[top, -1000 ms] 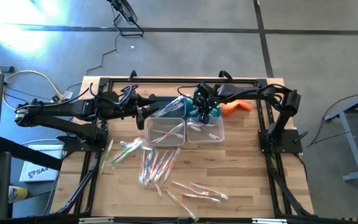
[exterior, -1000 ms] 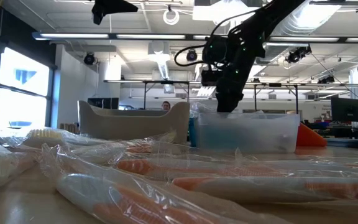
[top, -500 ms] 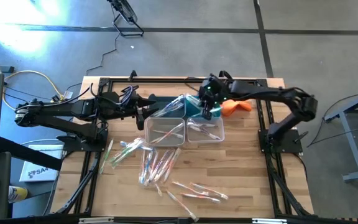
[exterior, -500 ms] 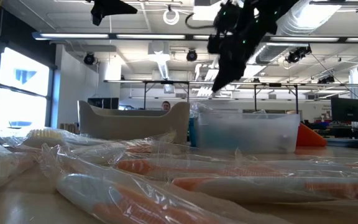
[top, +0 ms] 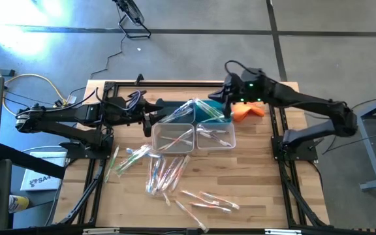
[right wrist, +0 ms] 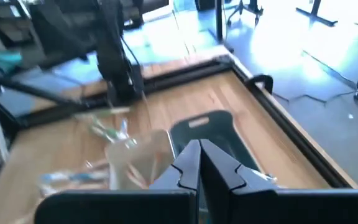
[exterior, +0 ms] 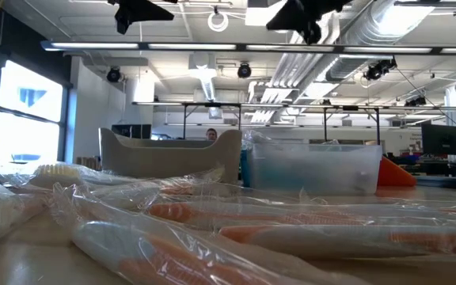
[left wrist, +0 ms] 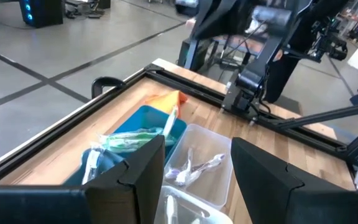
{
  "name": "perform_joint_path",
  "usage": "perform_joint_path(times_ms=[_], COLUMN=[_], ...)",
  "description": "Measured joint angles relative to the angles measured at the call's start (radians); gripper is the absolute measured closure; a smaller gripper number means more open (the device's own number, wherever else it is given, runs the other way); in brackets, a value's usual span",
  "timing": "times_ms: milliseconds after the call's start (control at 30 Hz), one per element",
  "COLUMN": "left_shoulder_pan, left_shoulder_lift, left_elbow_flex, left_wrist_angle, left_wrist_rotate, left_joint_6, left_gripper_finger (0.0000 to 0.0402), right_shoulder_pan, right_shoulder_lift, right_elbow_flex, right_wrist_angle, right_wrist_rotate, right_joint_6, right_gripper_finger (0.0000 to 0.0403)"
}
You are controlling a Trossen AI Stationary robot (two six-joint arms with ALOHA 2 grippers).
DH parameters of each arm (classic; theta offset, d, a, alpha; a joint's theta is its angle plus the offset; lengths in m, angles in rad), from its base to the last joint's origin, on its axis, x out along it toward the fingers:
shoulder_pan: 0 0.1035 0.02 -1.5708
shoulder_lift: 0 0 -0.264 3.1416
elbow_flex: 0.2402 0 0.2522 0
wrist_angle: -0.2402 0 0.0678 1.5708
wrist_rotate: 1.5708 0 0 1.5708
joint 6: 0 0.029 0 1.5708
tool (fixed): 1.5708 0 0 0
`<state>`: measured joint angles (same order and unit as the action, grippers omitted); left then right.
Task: Pick & Place Toothbrushes
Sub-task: Put the orange toothbrush into the gray bin
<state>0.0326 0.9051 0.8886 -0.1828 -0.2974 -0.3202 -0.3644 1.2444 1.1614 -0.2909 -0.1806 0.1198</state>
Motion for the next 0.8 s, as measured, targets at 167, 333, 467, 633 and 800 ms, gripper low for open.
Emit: perform_joint_path(times_ms=[167, 333, 467, 633, 800], left_shoulder_pan=[0.0, 0.0, 0.0, 0.0, 0.0], left_shoulder_lift=[0.001, 0.001, 0.001, 0.001, 0.001], left_elbow_flex=[0.0, 0.0, 0.0, 0.0, 0.0], left_wrist_angle=[-0.022, -0.032, -0.031, -0.031, -0.031], left_wrist_rotate=[0.0, 0.0, 0.0, 0.0, 0.0], left_joint_6=[0.0, 0.0, 0.0, 0.0, 0.0], left_gripper_finger=[0.022, 0.022, 0.022, 0.022, 0.022], right_shoulder_pan=[0.03, 0.1, 0.189, 0.334, 0.493], right_shoulder_lift=[-0.07, -0.122, -0.137, -0.138, -0.138], right_elbow_flex=[0.0, 0.0, 0.0, 0.0, 0.0], right_wrist_angle=[-0.01, -0.014, -0.023, -0.054, -0.092], right_wrist_rotate=[-0.002, 0.031, 0.12, 0.267, 0.419], right_joint_6=[0.051, 0.071, 0.072, 0.135, 0.232], right_gripper_finger=[0.04, 0.04, 0.04, 0.04, 0.04])
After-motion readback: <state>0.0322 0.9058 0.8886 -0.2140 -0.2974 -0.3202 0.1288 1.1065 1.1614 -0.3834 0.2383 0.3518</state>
